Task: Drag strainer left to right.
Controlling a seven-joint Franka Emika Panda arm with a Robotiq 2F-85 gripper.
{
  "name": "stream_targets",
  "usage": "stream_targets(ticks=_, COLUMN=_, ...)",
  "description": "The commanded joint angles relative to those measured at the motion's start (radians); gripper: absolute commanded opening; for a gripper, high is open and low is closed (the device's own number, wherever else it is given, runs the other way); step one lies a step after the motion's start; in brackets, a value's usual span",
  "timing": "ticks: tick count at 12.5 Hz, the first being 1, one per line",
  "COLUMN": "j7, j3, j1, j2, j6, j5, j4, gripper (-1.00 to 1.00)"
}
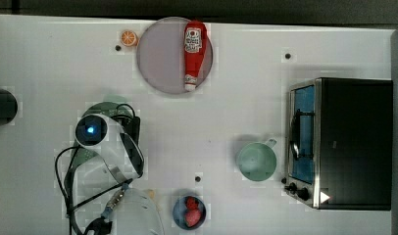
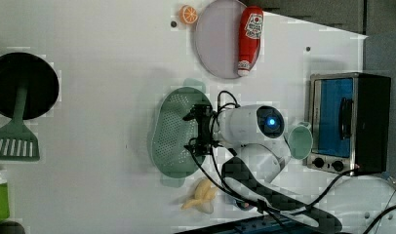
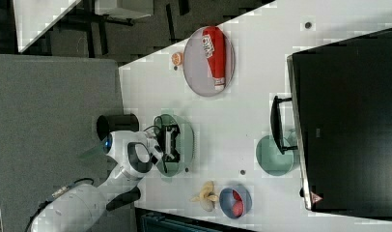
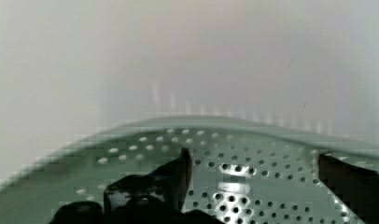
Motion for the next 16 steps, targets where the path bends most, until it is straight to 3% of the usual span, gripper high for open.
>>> stream_targets(ticks=1, j7=-0.031, j3=-0.035, j1=-0.023, j2=-0.056, j6=-0.003, j5=0.010, j4=-0.015, gripper=1.00)
stream_targets(ticks=8, j7=-0.206, j3=-0.126, j1=-0.066, j2=-0.131, j6=0.000, j5=0.010, j4=-0.114, gripper=1.00)
stream_targets(ticks=16, j7=-0.436, j3=-0.286, j1=-0.087, j2=-0.160, j6=0.008, j5=0.010, j4=-0.152, gripper=1.00)
